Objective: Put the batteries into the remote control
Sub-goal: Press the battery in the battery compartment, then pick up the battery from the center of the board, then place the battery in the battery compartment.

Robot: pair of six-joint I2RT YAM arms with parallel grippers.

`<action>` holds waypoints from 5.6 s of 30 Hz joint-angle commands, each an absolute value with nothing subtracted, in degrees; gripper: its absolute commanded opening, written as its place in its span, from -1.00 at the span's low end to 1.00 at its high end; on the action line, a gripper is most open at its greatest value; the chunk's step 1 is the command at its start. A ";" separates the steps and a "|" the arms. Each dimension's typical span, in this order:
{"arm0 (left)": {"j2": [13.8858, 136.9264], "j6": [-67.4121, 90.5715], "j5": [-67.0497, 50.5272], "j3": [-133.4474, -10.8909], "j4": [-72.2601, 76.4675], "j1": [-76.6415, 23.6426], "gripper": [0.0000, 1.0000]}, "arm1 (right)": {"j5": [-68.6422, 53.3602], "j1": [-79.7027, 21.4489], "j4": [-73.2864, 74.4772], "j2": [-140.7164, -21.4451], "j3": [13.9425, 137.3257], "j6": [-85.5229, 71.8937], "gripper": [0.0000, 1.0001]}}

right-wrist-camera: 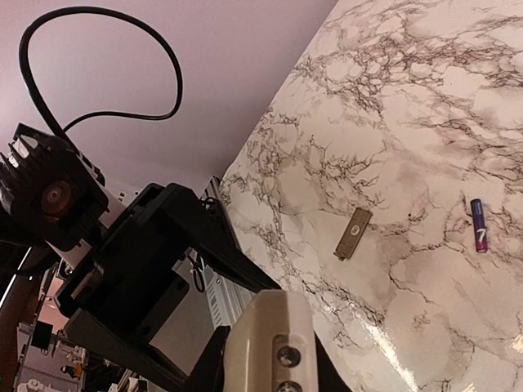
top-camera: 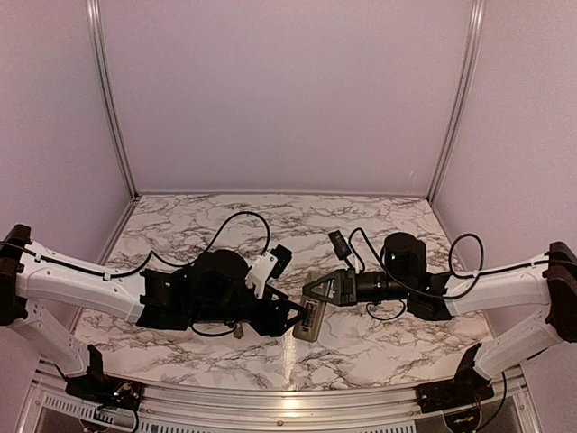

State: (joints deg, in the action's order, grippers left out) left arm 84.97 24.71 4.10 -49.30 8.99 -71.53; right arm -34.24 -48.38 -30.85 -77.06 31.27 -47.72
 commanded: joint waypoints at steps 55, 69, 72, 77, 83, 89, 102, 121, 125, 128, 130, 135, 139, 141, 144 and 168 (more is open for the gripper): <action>105.22 46.98 14.21 -71.74 -19.33 -59.77 0.41 | -35.23 -29.14 -18.85 -65.64 27.87 -34.28 -1.00; 117.48 56.46 23.69 -86.56 -35.89 -61.61 -0.01 | -35.31 -27.46 -17.45 -65.39 27.69 -33.90 -1.00; 119.84 57.65 23.41 -88.82 -38.21 -61.68 -0.14 | -35.55 -27.26 -17.15 -65.03 27.60 -33.85 -1.00; 122.68 57.98 23.53 -92.31 -39.75 -62.20 -0.15 | -35.89 -27.16 -16.92 -64.63 27.53 -33.57 -1.00; 124.59 58.05 24.26 -93.81 -40.58 -62.23 -0.13 | -36.19 -27.16 -16.79 -64.24 27.25 -33.31 -1.00; 126.45 56.65 25.38 -96.19 -41.29 -62.23 -0.16 | -36.30 -27.22 -17.13 -63.91 26.96 -33.70 -1.00; 130.65 54.53 23.59 -99.37 -43.74 -62.39 -0.26 | -36.34 -27.16 -17.43 -63.83 26.59 -34.16 -1.00; 129.34 46.74 22.50 -97.79 -43.41 -63.98 -1.00 | -38.46 -27.16 -19.58 -66.21 26.36 -35.59 -1.00; 124.79 42.37 22.85 -93.46 -37.67 -63.98 -1.00 | -40.50 -27.16 -22.61 -67.63 25.31 -37.52 -1.00; 118.78 38.39 23.11 -87.70 -30.28 -63.96 -1.00 | -41.61 -27.16 -24.73 -68.53 24.81 -39.46 -1.00; 113.67 35.96 23.30 -82.51 -23.66 -63.92 -1.00 | -42.03 -27.16 -25.40 -68.95 24.79 -40.38 -1.00; 99.89 29.04 19.89 -68.33 -2.84 -63.98 -1.00 | -43.48 -27.52 -29.51 -70.86 24.61 -44.03 -1.00; 91.68 22.70 13.86 -57.16 17.57 -65.44 -1.00 | -43.53 -29.66 -33.77 -72.79 24.98 -47.84 -1.00; 89.94 19.82 11.42 -54.63 26.21 -66.53 -1.00 | -43.13 -31.21 -36.10 -74.02 25.49 -49.82 -1.00; 90.49 17.98 7.42 -53.63 33.08 -67.88 -1.00 | -42.32 -33.38 -38.84 -75.36 26.36 -51.81 -1.00; 100.96 13.84 4.66 -59.38 37.42 -71.85 -1.00 | -42.36 -36.65 -48.56 -76.15 27.71 -60.84 -1.00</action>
State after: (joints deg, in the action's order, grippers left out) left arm 99.50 15.14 3.49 -56.62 36.62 -71.59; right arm -42.35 -35.90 -45.69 -77.23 25.61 -59.46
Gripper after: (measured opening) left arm 0.078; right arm 0.205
